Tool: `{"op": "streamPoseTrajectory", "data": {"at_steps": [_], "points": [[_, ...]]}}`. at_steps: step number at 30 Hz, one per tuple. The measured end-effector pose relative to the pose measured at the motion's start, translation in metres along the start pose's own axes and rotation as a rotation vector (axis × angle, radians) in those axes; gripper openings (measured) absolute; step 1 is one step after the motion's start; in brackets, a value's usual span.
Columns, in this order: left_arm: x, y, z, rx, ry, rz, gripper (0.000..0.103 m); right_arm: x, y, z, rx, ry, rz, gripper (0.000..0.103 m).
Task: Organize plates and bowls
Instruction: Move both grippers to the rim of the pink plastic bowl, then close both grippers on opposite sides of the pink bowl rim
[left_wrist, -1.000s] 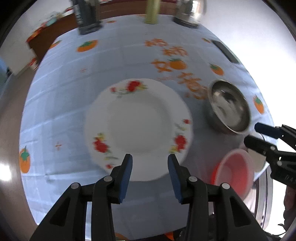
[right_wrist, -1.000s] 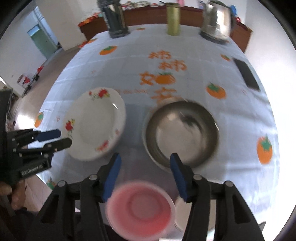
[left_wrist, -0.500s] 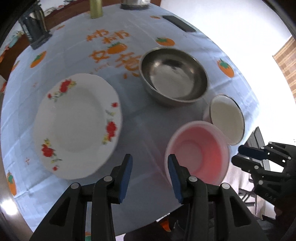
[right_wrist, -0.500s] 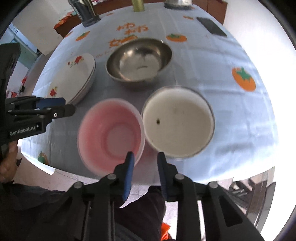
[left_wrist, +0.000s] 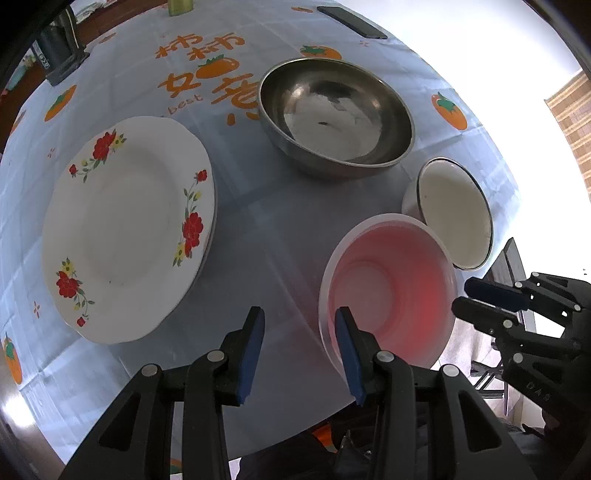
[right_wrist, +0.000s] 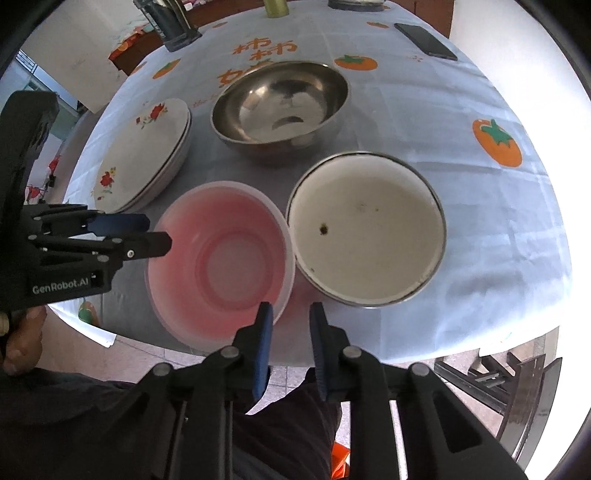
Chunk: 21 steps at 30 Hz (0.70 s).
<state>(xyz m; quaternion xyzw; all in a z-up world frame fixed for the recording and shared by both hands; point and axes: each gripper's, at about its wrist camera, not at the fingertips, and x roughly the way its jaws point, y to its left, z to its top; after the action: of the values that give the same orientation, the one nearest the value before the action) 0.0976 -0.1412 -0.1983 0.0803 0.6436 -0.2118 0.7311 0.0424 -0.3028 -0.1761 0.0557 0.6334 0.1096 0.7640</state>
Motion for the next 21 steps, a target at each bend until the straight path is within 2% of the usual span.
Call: {"op": "streamPoseTrajectory", "data": {"at_steps": [3, 5, 6, 8, 10, 21], "points": [[0.001, 0.001, 0.000, -0.001, 0.007, -0.007, 0.041, 0.003, 0.002, 0.000, -0.005, 0.003, 0.009, 0.018], [0.002, 0.002, 0.000, -0.001, 0.019, -0.025, 0.028, 0.006, 0.004, 0.001, -0.011, 0.005, 0.012, 0.014], [0.003, 0.001, 0.001, -0.001, 0.023, -0.027, 0.026, 0.006, 0.004, 0.001, -0.013, 0.004, 0.017, 0.012], [0.006, 0.001, 0.001, -0.003, 0.035, -0.040, 0.014, 0.005, 0.006, 0.001, -0.023, -0.002, 0.022, 0.011], [0.008, 0.001, 0.001, -0.007, 0.044, -0.051, 0.008, 0.004, 0.007, 0.002, -0.026, -0.008, 0.027, 0.011], [-0.001, 0.004, -0.001, -0.014, 0.021, -0.048, 0.008, 0.000, 0.009, 0.005, -0.041, -0.025, 0.032, 0.010]]}}
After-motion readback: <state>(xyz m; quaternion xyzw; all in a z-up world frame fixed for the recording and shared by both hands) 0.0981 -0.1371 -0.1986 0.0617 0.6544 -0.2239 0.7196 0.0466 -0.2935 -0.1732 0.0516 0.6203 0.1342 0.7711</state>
